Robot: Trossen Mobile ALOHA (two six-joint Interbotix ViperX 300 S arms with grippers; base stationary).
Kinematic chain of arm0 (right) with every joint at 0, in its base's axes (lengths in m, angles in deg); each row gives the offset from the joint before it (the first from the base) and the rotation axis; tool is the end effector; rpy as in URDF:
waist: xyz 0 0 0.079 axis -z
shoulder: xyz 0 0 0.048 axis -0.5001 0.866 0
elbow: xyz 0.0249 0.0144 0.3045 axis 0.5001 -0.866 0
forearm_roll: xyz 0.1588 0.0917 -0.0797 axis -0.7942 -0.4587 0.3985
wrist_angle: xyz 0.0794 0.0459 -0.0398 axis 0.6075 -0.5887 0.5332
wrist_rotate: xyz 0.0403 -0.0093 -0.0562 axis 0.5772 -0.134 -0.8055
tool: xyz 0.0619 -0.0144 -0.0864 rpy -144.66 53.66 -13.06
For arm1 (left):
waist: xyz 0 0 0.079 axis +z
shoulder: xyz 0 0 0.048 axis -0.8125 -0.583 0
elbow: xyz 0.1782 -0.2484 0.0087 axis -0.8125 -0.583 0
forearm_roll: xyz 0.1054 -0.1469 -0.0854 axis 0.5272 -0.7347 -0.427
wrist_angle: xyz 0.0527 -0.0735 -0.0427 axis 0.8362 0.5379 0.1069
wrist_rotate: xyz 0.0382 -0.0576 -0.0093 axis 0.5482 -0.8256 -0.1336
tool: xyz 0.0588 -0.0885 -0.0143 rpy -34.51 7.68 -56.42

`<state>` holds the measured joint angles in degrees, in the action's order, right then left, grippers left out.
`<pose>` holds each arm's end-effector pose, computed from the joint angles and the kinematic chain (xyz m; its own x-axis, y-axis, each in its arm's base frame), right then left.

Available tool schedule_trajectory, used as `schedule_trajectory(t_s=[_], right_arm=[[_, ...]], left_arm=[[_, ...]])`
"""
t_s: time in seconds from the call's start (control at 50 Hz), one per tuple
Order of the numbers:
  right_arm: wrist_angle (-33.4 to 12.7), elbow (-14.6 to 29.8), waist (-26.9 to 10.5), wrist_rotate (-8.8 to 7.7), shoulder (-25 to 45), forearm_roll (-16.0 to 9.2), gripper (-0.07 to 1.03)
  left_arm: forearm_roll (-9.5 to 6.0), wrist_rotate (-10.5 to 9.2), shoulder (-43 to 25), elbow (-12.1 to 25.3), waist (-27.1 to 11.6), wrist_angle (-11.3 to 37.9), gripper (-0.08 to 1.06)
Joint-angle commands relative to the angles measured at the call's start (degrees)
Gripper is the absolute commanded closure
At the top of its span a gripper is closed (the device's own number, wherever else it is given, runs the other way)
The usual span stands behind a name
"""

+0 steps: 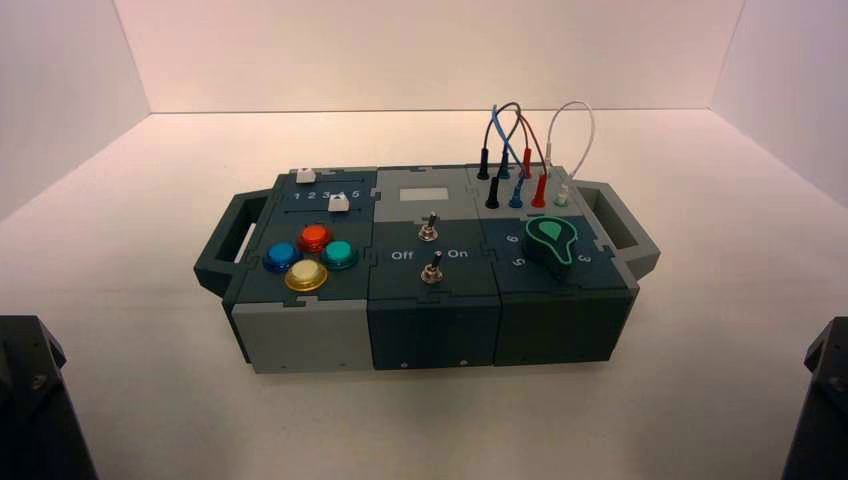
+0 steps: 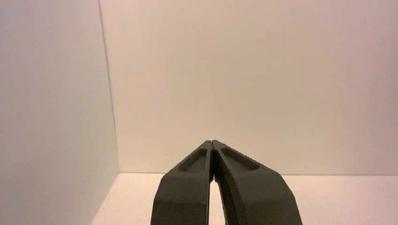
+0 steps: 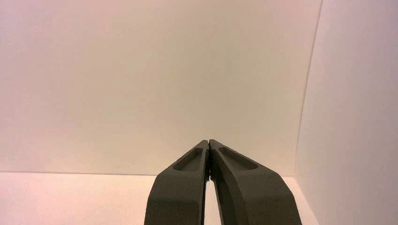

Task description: Push the green button with the left gripper.

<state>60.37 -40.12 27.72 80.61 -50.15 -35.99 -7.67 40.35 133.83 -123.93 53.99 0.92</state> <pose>0.2530 0.0098 0.2831 0.9981 0.0376 0.0489 -0.0380 0.9992 0.0090 0.2481 -0.0008 0.2664 0.9997 -0.0016 0.0246 0.0022 0.9998 -0.0210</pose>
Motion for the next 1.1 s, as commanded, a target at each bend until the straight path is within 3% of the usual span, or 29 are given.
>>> schedule_trajectory(t_s=[0.02, 0.9, 1.1], right_arm=[[0.3, 1.4, 0.0, 0.18, 0.2, -0.2, 0.99], [0.0, 1.1, 0.0, 0.35, -1.8, -0.5, 0.99], [-1.1, 1.2, -2.0, 0.53, -1.1, -1.1, 0.99]], left_arm=[[-0.09, 0.18, -0.2, 2.0, -0.2, -0.2, 1.01], [0.0, 0.35, 0.4, 3.4, -0.4, 1.3, 1.01], [-0.09, 0.26, 0.1, 4.1, -1.7, 4.9, 1.01]])
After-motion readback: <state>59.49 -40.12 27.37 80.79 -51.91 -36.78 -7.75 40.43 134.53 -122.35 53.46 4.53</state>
